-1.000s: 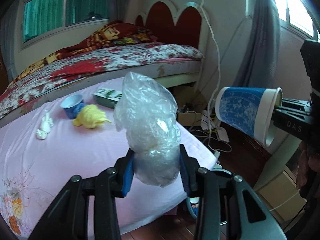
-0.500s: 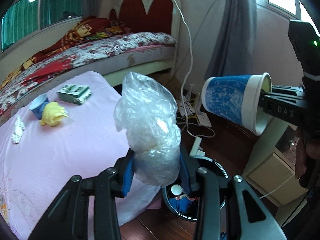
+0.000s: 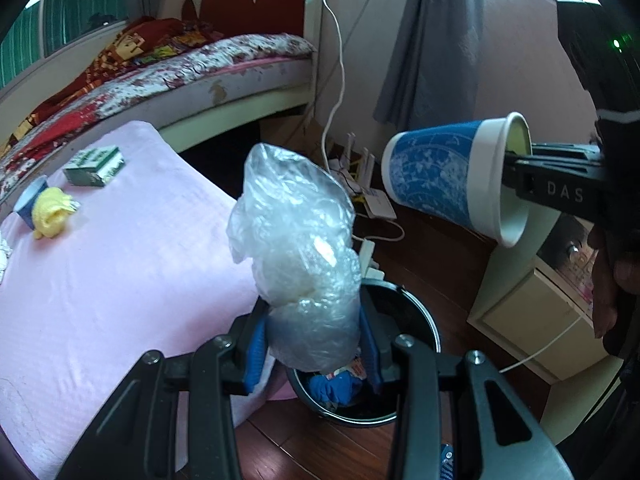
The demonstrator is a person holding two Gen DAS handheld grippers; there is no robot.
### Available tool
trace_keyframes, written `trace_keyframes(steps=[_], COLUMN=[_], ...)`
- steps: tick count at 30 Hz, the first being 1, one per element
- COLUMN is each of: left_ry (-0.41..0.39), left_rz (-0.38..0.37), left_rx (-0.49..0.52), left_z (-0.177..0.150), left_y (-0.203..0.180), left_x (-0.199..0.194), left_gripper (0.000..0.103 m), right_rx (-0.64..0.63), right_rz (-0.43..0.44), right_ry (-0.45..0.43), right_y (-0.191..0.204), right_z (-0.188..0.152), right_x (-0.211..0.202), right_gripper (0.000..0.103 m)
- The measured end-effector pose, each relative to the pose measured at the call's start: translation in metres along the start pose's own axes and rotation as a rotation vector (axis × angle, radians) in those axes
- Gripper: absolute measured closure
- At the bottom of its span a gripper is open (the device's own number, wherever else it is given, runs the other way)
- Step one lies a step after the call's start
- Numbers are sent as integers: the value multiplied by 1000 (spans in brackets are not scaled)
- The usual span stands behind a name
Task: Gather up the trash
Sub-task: 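Carry the plastic bag and blue cup over the black bin and release both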
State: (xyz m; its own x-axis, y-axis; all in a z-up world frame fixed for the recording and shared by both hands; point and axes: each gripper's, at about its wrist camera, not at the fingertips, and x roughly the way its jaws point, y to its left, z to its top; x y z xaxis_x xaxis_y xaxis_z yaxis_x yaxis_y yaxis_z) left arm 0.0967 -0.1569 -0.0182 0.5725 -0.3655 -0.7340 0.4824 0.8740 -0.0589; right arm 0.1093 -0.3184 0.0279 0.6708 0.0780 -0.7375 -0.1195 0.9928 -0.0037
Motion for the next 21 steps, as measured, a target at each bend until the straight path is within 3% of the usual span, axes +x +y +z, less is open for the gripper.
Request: trace_keyframes(steps=[9,21], left_ry=[77,265], left_rz=[-50,-112], left_rx=[30,14], left_z=[-13,-48], left_y=[-17,-23], left_x=[25,78], left_gripper=[62,62], right_rx=[15,-27], right_rz=[-5,27], right_ry=[68,258], right_y=[-19,-24], right_z=[-27,-82], right_x=[18,77], right_gripper=[102,102])
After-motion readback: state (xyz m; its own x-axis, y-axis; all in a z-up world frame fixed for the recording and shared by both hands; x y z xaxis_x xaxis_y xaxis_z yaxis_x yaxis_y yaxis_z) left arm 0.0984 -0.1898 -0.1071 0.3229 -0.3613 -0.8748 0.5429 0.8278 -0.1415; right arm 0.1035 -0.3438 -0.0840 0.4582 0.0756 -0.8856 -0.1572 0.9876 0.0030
